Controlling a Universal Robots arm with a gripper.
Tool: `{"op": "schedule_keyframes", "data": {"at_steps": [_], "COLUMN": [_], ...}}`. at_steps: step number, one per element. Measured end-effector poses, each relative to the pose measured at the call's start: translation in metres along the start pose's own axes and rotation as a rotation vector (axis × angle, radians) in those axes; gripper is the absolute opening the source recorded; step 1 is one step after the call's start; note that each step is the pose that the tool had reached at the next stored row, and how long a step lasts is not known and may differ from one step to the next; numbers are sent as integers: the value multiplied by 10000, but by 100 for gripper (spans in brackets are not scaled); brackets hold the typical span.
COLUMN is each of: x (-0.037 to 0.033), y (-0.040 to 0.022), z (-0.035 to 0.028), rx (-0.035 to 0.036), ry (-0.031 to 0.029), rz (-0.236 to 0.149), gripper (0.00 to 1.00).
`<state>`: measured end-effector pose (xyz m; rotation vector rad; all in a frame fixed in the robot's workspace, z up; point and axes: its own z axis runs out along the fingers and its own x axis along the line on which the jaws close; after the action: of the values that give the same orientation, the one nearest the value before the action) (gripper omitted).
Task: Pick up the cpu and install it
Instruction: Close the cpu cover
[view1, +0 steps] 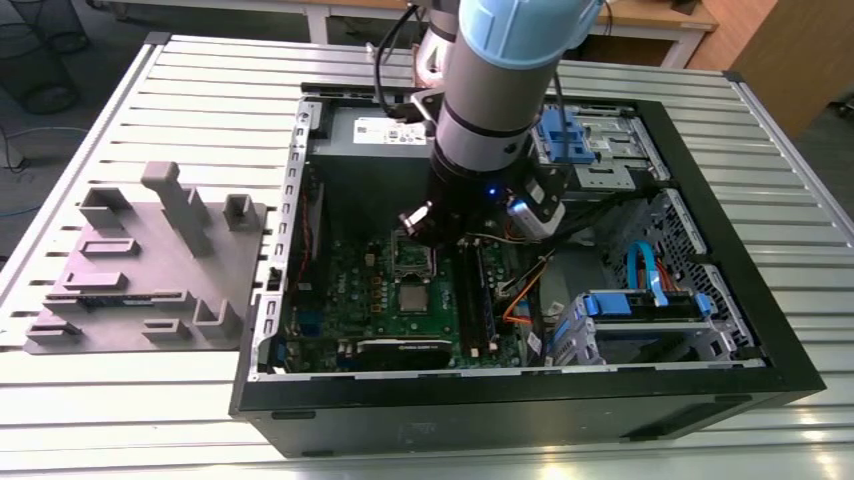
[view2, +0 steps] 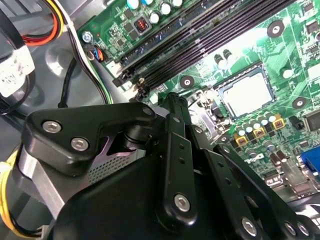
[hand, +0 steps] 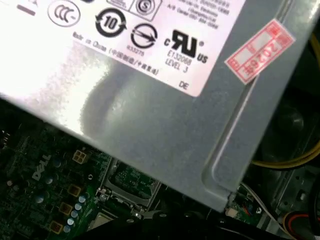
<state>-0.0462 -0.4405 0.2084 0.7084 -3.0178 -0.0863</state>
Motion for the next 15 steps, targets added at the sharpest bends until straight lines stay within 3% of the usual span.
{"op": "schedule_keyframes", "data": {"at_steps": [15], "x": [-21], "y": [95], "z": [73], "rx": [1], "ry": [1], "rz": [0], "gripper": [11]}}
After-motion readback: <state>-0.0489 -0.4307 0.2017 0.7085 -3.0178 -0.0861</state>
